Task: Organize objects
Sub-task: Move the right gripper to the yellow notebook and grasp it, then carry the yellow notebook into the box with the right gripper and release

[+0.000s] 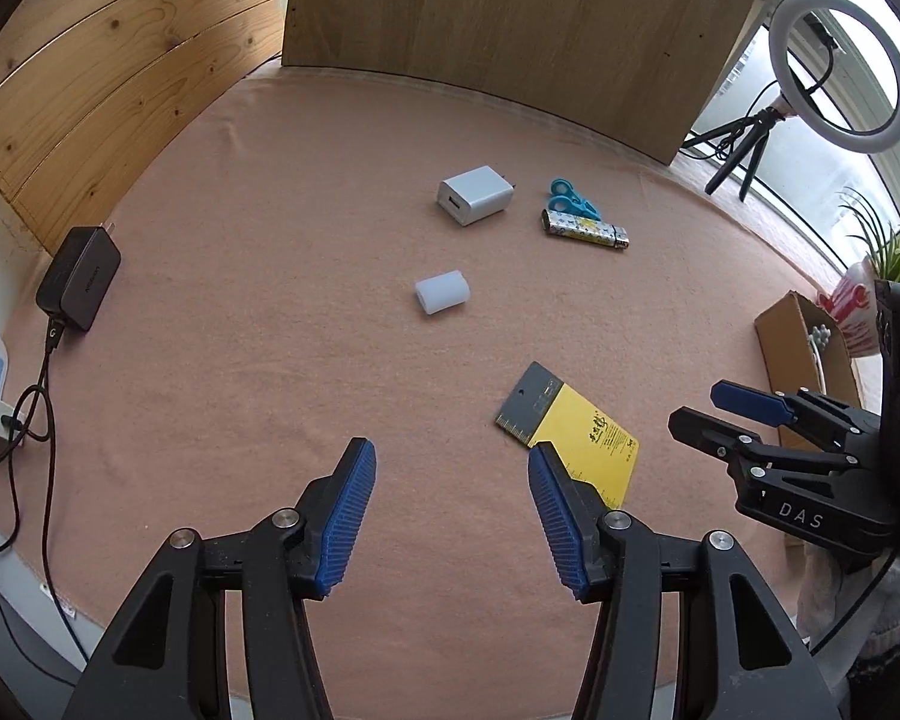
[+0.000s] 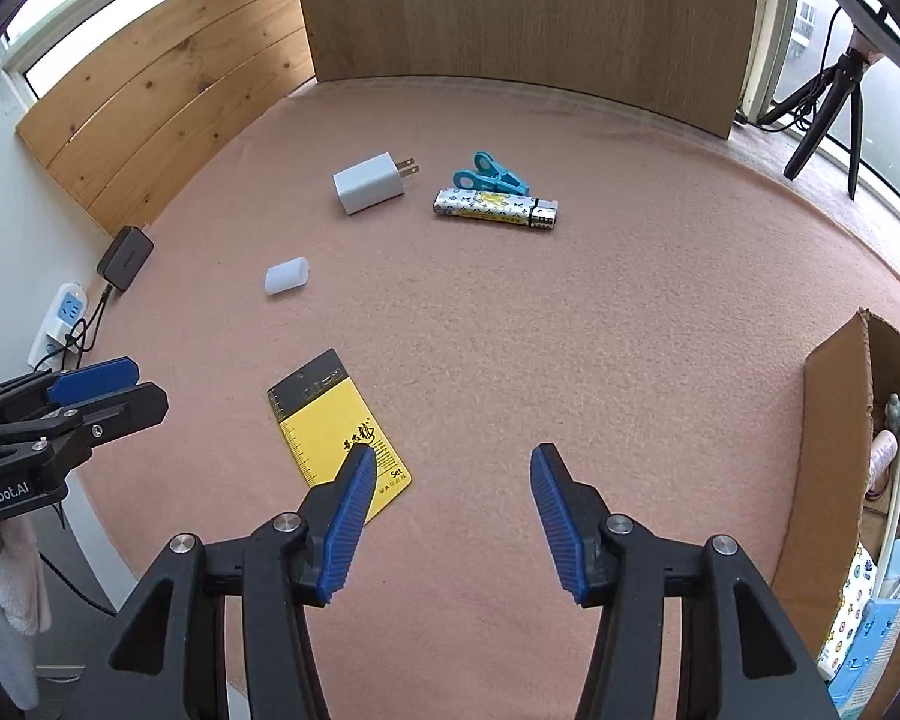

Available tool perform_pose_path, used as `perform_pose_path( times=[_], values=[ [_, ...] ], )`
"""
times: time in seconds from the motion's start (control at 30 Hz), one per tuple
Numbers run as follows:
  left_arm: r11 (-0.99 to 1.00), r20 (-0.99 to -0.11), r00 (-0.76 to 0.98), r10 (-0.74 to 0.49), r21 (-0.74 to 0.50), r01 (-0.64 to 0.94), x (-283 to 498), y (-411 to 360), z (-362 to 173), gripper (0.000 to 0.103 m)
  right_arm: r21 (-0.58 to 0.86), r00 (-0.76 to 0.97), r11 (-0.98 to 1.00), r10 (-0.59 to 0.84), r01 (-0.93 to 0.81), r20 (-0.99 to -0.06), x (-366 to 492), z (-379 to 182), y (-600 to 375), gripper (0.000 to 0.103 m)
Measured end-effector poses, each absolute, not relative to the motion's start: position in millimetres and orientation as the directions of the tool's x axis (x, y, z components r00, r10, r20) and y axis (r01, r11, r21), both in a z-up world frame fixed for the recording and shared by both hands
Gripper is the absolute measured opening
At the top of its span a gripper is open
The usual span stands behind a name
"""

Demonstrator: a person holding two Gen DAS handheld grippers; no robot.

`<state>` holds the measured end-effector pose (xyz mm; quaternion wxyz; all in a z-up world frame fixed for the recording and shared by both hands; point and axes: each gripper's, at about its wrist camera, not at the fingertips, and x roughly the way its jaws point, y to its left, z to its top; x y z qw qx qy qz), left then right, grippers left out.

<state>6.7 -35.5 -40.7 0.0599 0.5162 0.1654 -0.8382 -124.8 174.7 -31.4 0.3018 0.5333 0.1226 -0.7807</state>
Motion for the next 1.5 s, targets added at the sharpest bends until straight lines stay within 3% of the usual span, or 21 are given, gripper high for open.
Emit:
perform_pose_path(
  times=[0.5, 0.9, 1.13, 1.2, 1.5],
  values=[
    [-0.908, -0.895, -0.441, 0.07, -0.24, 0.344, 24.9, -71.0, -56.9, 0.059, 0.178, -0.115, -0.758, -0.316, 0.628, -0.942, -146.4, -71.7, 128.0, 0.05],
    [-0.89, -0.891, -0.445, 0.092, -0.274, 0.364, 29.4, -84.3, -63.1, 0.059, 0.217, -0.012, -0.677, -0.317, 0.703, -0.948, -138.6, -73.9, 94.7, 0.057],
    [-0.89, -0.891, -0.445, 0.091, -0.274, 0.366, 27.0, -86.8, -61.7, 0.059, 0.004, -0.14, -0.576, -0.205, 0.817, -0.969, -97.4, -77.6, 81.1, 0.054],
    [-0.891, -0.89, -0.446, 0.094, -0.275, 0.36, 25.4, -85.1, -61.2, 0.059, 0.009, -0.144, -0.588, -0.213, 0.809, -0.966, -95.1, -76.5, 84.8, 0.048],
    [-0.905, -0.886, -0.449, 0.114, -0.279, 0.322, 11.5, -70.6, -59.9, 0.059, 0.064, -0.145, -0.681, -0.246, 0.729, -0.958, -94.0, -72.8, 117.5, 0.047]
  ],
)
